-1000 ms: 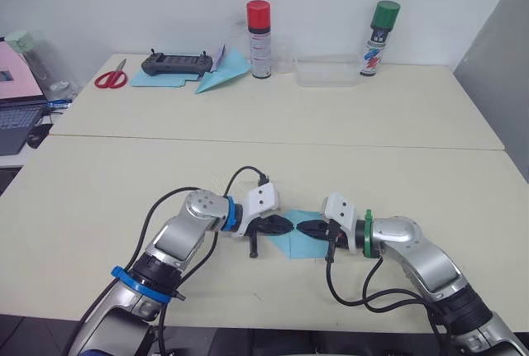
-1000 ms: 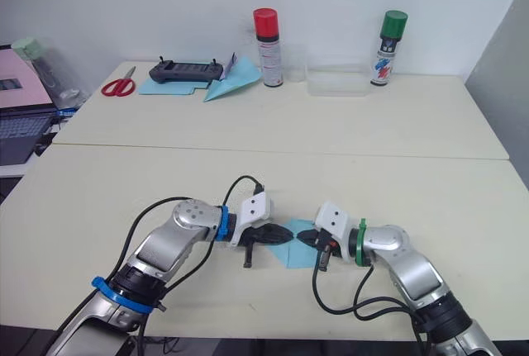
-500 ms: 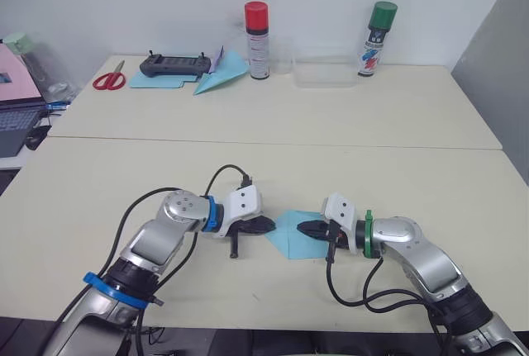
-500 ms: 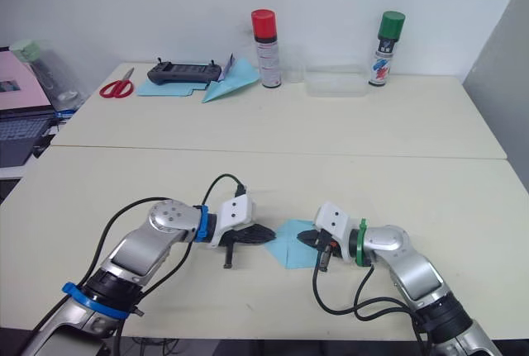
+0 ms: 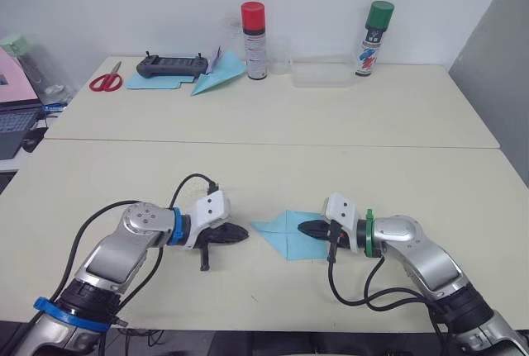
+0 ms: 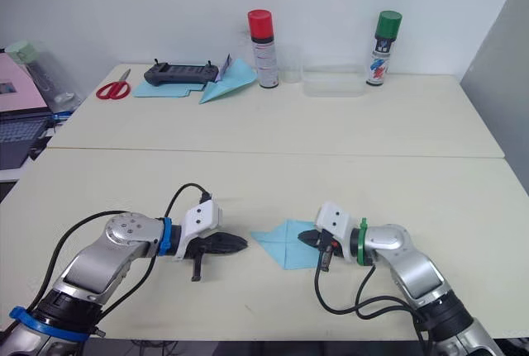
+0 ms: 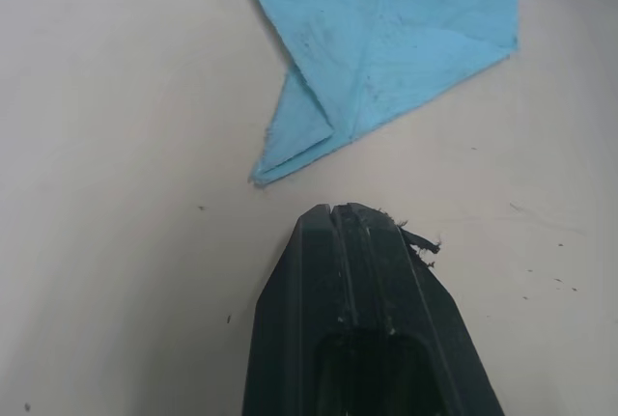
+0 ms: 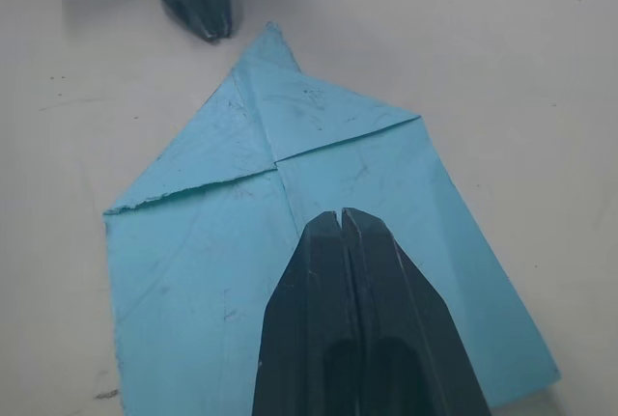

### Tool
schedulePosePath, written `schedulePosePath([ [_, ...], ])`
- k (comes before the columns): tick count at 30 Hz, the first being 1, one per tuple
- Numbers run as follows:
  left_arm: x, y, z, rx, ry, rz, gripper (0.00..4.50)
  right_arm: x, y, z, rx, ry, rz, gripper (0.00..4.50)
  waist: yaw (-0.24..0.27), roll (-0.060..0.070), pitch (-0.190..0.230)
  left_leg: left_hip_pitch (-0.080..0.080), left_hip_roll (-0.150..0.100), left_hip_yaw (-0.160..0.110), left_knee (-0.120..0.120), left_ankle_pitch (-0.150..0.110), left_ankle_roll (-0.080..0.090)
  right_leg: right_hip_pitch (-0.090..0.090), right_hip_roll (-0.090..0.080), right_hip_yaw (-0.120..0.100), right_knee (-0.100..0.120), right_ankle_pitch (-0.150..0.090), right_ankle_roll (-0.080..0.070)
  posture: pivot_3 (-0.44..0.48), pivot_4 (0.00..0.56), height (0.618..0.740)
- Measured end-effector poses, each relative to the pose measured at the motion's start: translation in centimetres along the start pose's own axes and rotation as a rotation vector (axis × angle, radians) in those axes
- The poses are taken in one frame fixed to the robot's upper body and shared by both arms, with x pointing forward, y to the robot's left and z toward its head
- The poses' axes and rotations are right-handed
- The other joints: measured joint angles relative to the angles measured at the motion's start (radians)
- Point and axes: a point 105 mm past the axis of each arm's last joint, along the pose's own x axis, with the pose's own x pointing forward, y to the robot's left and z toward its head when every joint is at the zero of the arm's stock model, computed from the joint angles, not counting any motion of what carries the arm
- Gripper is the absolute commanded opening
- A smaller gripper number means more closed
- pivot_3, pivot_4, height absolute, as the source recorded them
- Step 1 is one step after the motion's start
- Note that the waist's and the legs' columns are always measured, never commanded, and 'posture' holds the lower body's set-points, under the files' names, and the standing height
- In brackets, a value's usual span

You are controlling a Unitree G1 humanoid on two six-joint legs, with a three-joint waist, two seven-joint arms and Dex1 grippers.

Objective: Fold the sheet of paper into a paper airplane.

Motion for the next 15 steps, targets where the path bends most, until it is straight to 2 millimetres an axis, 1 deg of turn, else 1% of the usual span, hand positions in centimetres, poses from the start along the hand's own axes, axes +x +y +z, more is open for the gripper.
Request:
schedulePosePath([
  [1,-0.3,0.0,0.9,-0.035,-0.047,-0.005,0.53,-0.1,0.0,0.1,0.005,-0.007,0.003,0.0,-0.001,-0.003,0.002,-0.002,0.0,0.0,0.0,0.0,0.0,-0.002,0.0,0.0,0.001,0.001,0.001,0.0,0.15,0.74],
  [2,-0.9,-0.1,1.9,-0.043,-0.081,-0.018,0.71,-0.1,0.0,0.2,0.021,-0.019,0.007,0.0,-0.001,-0.004,0.002,-0.005,0.0,-0.001,0.001,0.0,0.0,-0.004,0.0,-0.001,0.001,0.002,0.004,0.0,0.15,0.74],
  [3,-1.7,-0.4,2.9,-0.031,-0.103,-0.036,1.04,-0.3,0.0,0.3,0.048,-0.031,0.009,0.18,-0.002,-0.004,0.003,-0.007,0.0,-0.001,0.001,0.0,0.0,-0.007,0.0,-0.001,0.001,0.003,0.004,0.0,0.15,0.74],
  [5,-3.0,-0.5,4.0,-0.002,-0.111,-0.04,1.64,-0.9,0.0,0.7,0.094,-0.05,0.026,0.62,-0.001,0.0,0.005,-0.009,0.0,0.0,0.0,0.0,0.0,-0.008,0.0,0.0,0.002,0.003,0.005,0.0,0.15,0.74],
  [7,-3.8,-0.4,4.4,0.002,-0.114,-0.033,2.3,-1.9,0.3,1.4,0.114,-0.065,0.056,1.35,0.0,0.002,0.007,-0.009,-0.001,-0.001,-0.001,0.0,0.0,-0.009,0.0,-0.001,0.002,0.002,0.005,0.0,0.15,0.74],
  [9,-4.1,-0.4,4.6,0.001,-0.121,-0.035,2.9,-2.6,0.2,2.0,0.12,-0.08,0.061,2.05,0.0,0.002,0.007,-0.009,0.0,-0.001,-0.001,0.0,0.0,-0.009,0.0,-0.001,0.002,0.002,0.005,0.0,0.15,0.74],
  [11,-4.1,-0.6,4.7,0.019,-0.12,-0.043,3.56,-3.4,-0.2,2.6,0.142,-0.105,0.044,2.81,0.0,0.002,0.007,-0.009,0.0,-0.001,-0.001,0.0,0.0,-0.009,0.0,-0.001,0.002,0.002,0.005,0.0,0.15,0.74],
  [13,-4.1,-0.7,5.1,0.056,-0.128,-0.046,4.18,-4.3,-1.2,2.6,0.174,-0.107,-0.001,3.51,0.001,0.002,0.008,-0.009,-0.001,0.0,-0.001,0.0,0.0,-0.009,0.0,0.0,0.001,0.002,0.005,0.0,0.15,0.74],
  [15,-4.1,-0.6,5.2,0.067,-0.131,-0.036,4.18,-5.0,-2.0,2.2,0.213,-0.104,-0.033,3.51,0.002,0.002,0.008,-0.009,-0.001,0.0,-0.001,0.0,0.0,-0.009,0.0,0.0,0.001,0.002,0.005,0.0,0.15,0.74],
])
